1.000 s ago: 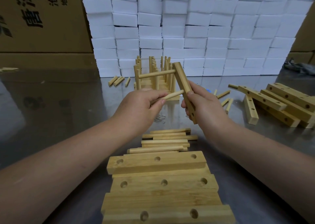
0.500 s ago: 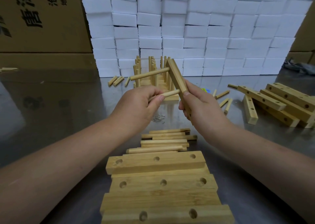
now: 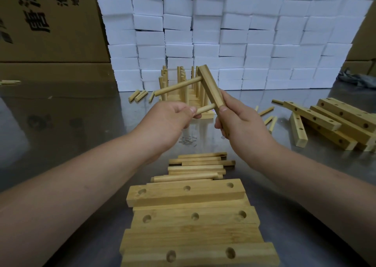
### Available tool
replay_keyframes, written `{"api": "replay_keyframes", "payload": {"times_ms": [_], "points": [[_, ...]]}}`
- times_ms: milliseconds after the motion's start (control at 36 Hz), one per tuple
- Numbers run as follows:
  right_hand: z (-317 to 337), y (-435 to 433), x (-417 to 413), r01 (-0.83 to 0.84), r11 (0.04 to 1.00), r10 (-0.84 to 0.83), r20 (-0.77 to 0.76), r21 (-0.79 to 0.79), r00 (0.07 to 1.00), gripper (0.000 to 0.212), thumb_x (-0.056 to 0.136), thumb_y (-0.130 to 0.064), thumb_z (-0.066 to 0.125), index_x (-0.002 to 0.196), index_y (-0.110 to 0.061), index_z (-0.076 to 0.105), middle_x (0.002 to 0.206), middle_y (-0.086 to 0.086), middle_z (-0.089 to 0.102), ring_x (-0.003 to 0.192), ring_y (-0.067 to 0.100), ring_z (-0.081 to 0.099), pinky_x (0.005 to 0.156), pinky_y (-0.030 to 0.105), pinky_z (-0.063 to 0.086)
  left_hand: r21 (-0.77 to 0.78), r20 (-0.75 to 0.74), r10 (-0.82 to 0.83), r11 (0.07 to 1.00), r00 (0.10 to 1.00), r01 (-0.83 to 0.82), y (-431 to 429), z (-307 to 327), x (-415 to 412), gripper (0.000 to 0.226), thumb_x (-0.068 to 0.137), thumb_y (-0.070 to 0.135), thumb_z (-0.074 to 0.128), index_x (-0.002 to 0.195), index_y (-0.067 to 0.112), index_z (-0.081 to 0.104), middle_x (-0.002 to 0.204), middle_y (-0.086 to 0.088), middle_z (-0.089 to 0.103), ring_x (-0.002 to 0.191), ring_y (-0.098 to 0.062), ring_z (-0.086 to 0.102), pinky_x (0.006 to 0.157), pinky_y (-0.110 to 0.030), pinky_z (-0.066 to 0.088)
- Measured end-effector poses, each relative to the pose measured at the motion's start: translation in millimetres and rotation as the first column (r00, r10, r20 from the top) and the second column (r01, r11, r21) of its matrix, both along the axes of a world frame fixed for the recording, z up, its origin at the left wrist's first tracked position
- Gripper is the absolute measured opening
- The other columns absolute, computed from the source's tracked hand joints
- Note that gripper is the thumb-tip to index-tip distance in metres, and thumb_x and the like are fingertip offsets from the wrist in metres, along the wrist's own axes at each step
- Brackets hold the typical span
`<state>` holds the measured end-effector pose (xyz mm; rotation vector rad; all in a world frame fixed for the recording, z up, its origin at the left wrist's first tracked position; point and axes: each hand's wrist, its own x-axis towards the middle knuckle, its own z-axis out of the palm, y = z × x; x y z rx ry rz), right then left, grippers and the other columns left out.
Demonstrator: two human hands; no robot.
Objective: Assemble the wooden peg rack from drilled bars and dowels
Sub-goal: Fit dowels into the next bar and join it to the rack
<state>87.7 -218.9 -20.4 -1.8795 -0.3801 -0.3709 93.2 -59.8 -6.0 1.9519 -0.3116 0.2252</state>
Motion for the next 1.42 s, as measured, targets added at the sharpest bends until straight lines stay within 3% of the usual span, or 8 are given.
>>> {"api": "replay_keyframes", "payload": {"times_ms": [194, 333, 472, 778, 944, 1083, 1278, 1417], "points": [[-7, -2, 7, 0.069, 0.993, -0.063, -0.057, 0.097, 0.996, 0.034, 0.100, -0.021, 0.035, 0.123, -0.039, 0.052, 0.071, -0.006, 0.054, 0.059, 0.006, 0.044, 0.056, 0.020, 0.041, -0.402, -0.309, -0.136, 0.916, 0.941, 0.001, 3, -3, 8, 0.047, 0.097, 0.049, 0.029, 0.102, 0.012, 0.057, 0.055, -0.002, 0.064, 0.037, -0.010, 0.044, 0.039, -0.018, 0.038], [1, -14, 16, 0.231, 0.924, -0.170, -0.211, 0.305, 0.962, 0.032, 0.099, -0.016, 0.033, 0.086, -0.030, 0.058, 0.068, 0.000, 0.053, 0.055, 0.012, 0.041, 0.050, 0.022, 0.033, 0.156, -0.213, -0.028, 0.986, 0.977, 0.062, 9, -9, 9, 0.026, 0.091, 0.037, 0.048, 0.085, 0.021, 0.067, 0.072, 0.006, 0.069, 0.056, -0.006, 0.055, 0.053, -0.022, 0.042], [-4, -11, 14, 0.211, 0.926, -0.135, -0.247, 0.312, 0.959, 0.031, 0.098, -0.015, 0.035, 0.082, -0.029, 0.058, 0.065, 0.000, 0.053, 0.052, 0.012, 0.040, 0.046, 0.022, 0.030, 0.628, -0.219, -0.102, 0.746, 0.970, 0.220, 4, -11, 5, 0.008, 0.084, 0.040, 0.061, 0.081, 0.039, 0.068, 0.072, 0.031, 0.058, 0.071, 0.010, 0.055, 0.058, -0.010, 0.037], [-3, -5, 9, 0.174, 0.923, -0.086, -0.255, 0.343, 0.963, 0.024, 0.099, -0.017, 0.038, 0.106, -0.032, 0.054, 0.068, 0.001, 0.056, 0.052, 0.011, 0.043, 0.039, 0.013, 0.035, 0.620, -0.186, -0.158, 0.746, 0.970, 0.241, 0, -10, -1, 0.007, 0.085, 0.035, 0.063, 0.079, 0.032, 0.063, 0.077, 0.015, 0.061, 0.072, 0.001, 0.056, 0.056, -0.014, 0.038], [0, -4, 10, 0.198, 0.925, -0.119, -0.245, 0.325, 0.962, 0.025, 0.097, -0.019, 0.038, 0.100, -0.034, 0.057, 0.069, -0.002, 0.059, 0.063, 0.013, 0.047, 0.052, 0.025, 0.037, 0.459, 0.008, -0.108, 0.884, 0.994, 0.092, -4, -11, -6, 0.012, 0.090, 0.034, 0.054, 0.079, 0.032, 0.059, 0.080, 0.009, 0.062, 0.072, -0.007, 0.056, 0.064, -0.026, 0.047], [3, -4, 11, 0.218, 0.914, -0.143, -0.234, 0.341, 0.962, 0.029, 0.097, -0.020, 0.038, 0.112, -0.028, 0.060, 0.066, -0.003, 0.058, 0.066, 0.011, 0.051, 0.053, 0.024, 0.039, 0.378, 0.130, -0.101, 0.925, 0.986, 0.045, -4, -6, -7, 0.021, 0.092, 0.028, 0.052, 0.072, 0.035, 0.055, 0.068, 0.013, 0.056, 0.057, 0.012, 0.047, 0.050, -0.006, 0.036], [3, 0, 10, 0.182, 0.879, -0.073, -0.252, 0.441, 0.965, 0.029, 0.097, -0.017, 0.038, 0.116, -0.027, 0.058, 0.068, 0.000, 0.057, 0.065, 0.012, 0.052, 0.056, 0.027, 0.041, 0.500, 0.202, -0.179, 0.864, 0.963, 0.056, -6, -8, -7, 0.026, 0.095, 0.024, 0.046, 0.113, 0.023, 0.065, 0.081, 0.016, 0.049, 0.077, 0.005, 0.046, 0.063, -0.002, 0.031], [5, 0, 11, 0.160, 0.867, -0.040, -0.254, 0.472, 0.967, 0.029, 0.097, -0.018, 0.038, 0.119, -0.025, 0.057, 0.068, 0.000, 0.055, 0.062, 0.013, 0.049, 0.060, 0.029, 0.041, 0.500, 0.212, -0.207, 0.863, 0.955, 0.076, -5, -5, -8, 0.023, 0.093, 0.026, 0.050, 0.108, 0.025, 0.067, 0.082, 0.011, 0.054, 0.081, -0.001, 0.050, 0.070, -0.013, 0.037]]}}
